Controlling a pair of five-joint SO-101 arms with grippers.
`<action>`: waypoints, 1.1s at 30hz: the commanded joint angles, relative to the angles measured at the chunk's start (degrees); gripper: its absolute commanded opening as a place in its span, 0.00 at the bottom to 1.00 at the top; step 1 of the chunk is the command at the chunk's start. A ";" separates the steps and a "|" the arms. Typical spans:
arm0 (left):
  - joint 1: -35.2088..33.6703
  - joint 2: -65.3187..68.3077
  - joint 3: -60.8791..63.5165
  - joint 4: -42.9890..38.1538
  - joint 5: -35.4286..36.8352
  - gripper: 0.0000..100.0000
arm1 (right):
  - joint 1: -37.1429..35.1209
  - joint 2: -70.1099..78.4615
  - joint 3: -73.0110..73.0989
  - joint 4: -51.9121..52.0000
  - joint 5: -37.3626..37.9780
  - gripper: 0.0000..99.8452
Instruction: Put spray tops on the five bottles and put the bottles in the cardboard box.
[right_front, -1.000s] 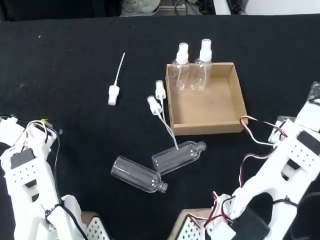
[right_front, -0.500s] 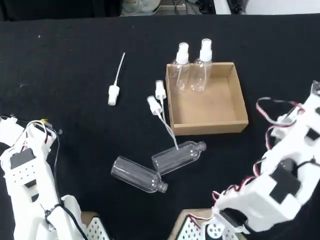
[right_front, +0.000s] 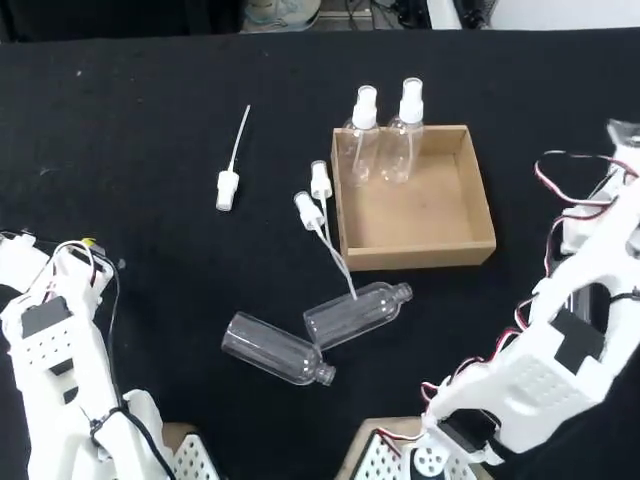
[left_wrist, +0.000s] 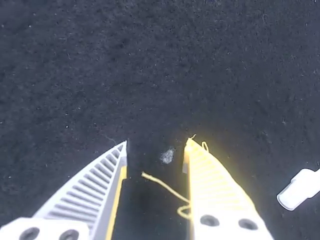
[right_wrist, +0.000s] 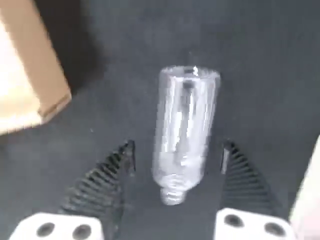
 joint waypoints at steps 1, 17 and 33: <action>-0.22 -1.05 -2.86 -1.32 0.44 0.18 | 5.10 1.10 -4.18 0.44 32.00 0.23; 1.63 -1.05 -2.77 -1.32 0.44 0.18 | 14.24 9.27 -3.74 4.31 47.65 0.23; 1.63 -1.05 -2.77 -1.32 0.26 0.18 | 3.87 5.93 5.67 0.44 5.80 0.23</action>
